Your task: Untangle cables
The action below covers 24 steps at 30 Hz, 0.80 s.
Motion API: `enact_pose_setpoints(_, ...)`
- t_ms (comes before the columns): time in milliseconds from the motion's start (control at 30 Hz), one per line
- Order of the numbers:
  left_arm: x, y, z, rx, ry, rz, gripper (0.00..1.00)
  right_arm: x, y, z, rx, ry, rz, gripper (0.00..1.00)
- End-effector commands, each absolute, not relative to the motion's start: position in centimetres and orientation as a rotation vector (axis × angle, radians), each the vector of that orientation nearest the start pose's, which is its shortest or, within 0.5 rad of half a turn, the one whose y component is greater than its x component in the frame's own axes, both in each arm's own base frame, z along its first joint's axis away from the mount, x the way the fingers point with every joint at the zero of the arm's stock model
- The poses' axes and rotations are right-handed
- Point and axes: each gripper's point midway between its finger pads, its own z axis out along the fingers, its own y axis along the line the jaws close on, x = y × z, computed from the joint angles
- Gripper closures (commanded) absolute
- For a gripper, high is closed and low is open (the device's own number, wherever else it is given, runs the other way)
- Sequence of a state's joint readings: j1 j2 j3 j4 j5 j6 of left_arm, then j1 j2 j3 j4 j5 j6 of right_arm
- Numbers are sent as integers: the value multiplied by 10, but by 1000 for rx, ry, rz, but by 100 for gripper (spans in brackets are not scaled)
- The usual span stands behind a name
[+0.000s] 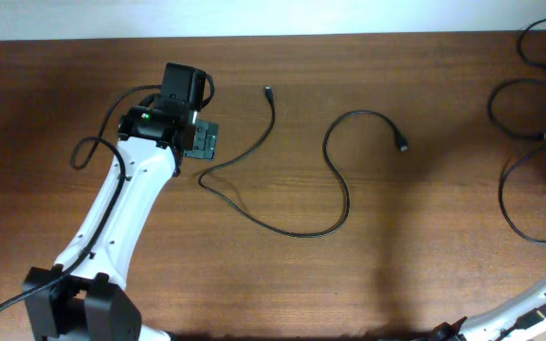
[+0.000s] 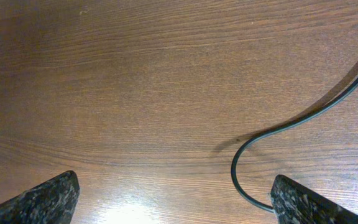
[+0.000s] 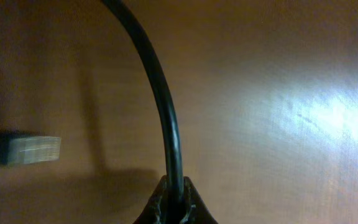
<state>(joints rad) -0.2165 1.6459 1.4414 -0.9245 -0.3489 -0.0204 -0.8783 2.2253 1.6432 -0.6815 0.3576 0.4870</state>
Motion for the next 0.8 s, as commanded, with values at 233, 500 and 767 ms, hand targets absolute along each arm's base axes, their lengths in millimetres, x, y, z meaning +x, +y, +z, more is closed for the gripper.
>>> enact_pose_setpoints(233, 393, -22, 171, 134, 2648, 414, 1, 379, -427, 119, 1189, 2167, -669, 96)
enact_pose_setpoints(500, 393, -22, 171, 135, 2648, 414, 1, 372, -433, 75, 1229, 2236, -661, 9)
enact_pose_setpoints(767, 393, -28, 170, 146, 2657, 364, 1, 444, -329, 246, 717, 2263, -348, 1)
